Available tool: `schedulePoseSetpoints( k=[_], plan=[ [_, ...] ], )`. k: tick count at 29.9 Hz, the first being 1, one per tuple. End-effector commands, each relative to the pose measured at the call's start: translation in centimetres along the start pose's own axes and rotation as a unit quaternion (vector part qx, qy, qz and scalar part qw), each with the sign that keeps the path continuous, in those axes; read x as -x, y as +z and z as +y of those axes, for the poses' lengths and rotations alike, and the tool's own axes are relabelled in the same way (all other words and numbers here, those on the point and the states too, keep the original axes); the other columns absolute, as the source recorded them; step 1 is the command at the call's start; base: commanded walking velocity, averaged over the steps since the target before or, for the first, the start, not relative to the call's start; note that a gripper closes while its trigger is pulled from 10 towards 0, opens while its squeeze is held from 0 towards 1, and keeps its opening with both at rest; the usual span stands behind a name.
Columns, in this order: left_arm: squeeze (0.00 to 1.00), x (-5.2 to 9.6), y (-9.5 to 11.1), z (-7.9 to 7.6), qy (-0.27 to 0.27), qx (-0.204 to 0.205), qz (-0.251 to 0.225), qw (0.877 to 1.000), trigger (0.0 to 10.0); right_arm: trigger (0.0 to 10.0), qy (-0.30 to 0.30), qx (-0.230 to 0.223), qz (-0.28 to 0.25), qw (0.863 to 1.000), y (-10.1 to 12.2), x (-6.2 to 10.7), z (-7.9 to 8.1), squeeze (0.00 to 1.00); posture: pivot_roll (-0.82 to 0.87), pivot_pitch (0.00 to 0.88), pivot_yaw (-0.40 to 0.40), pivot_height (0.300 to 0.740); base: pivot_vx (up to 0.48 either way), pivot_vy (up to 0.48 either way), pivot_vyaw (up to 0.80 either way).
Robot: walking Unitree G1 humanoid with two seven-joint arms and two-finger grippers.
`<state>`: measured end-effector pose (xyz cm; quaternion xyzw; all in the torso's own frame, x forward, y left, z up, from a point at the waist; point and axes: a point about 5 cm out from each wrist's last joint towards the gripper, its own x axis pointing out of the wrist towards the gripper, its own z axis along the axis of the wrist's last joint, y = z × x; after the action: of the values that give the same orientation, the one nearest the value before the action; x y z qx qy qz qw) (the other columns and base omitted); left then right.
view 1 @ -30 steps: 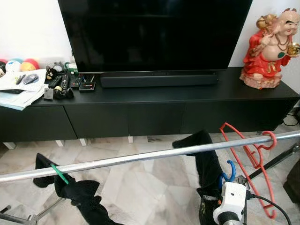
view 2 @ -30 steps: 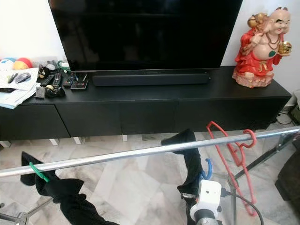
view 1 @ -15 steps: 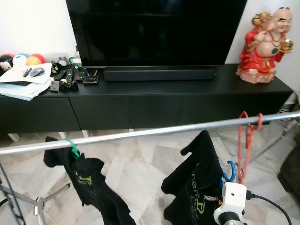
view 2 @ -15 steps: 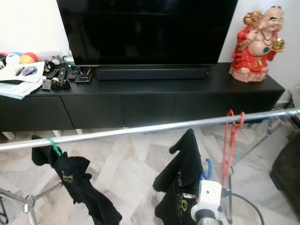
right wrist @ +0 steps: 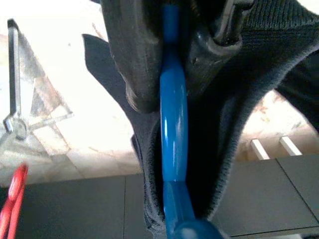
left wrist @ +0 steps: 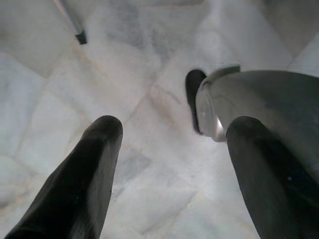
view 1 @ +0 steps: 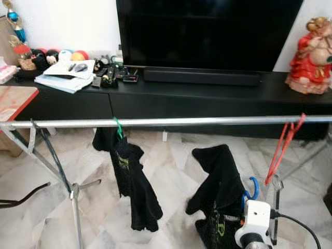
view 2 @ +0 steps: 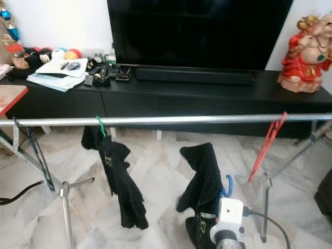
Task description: Hang hanger
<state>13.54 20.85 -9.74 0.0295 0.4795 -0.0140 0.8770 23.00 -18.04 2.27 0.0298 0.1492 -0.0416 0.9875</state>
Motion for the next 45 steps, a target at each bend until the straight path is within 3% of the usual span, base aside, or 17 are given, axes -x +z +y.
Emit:
schedulePoseSetpoints(
  k=[1, 31, 45],
  plan=[
    [0.0, 0.25, -1.13, -0.05, -0.001, 0.001, 0.02, 1.0, 10.0, 10.0, -0.006, 0.002, -0.014, 1.0, 0.47, 0.04, -0.38, 0.0, -0.09, 0.043, 0.017, 0.74, -0.334, 0.0, 0.0],
    [0.0, 0.23, -1.1, -0.04, 0.004, 0.007, 0.02, 1.0, 10.0, 10.0, -0.004, 0.006, -0.011, 1.0, 0.46, -0.12, -0.43, 0.0, -0.08, 0.056, 0.015, 0.74, -0.334, 0.0, 0.0],
    [0.0, 0.24, -1.19, -0.02, 0.008, 0.016, 0.023, 1.0, 10.0, 10.0, 0.0, 0.008, -0.007, 1.0, 0.34, -0.18, -0.32, 0.0, -0.08, 0.056, 0.016, 0.74, 0.0, 0.0, 0.0]
  ],
)
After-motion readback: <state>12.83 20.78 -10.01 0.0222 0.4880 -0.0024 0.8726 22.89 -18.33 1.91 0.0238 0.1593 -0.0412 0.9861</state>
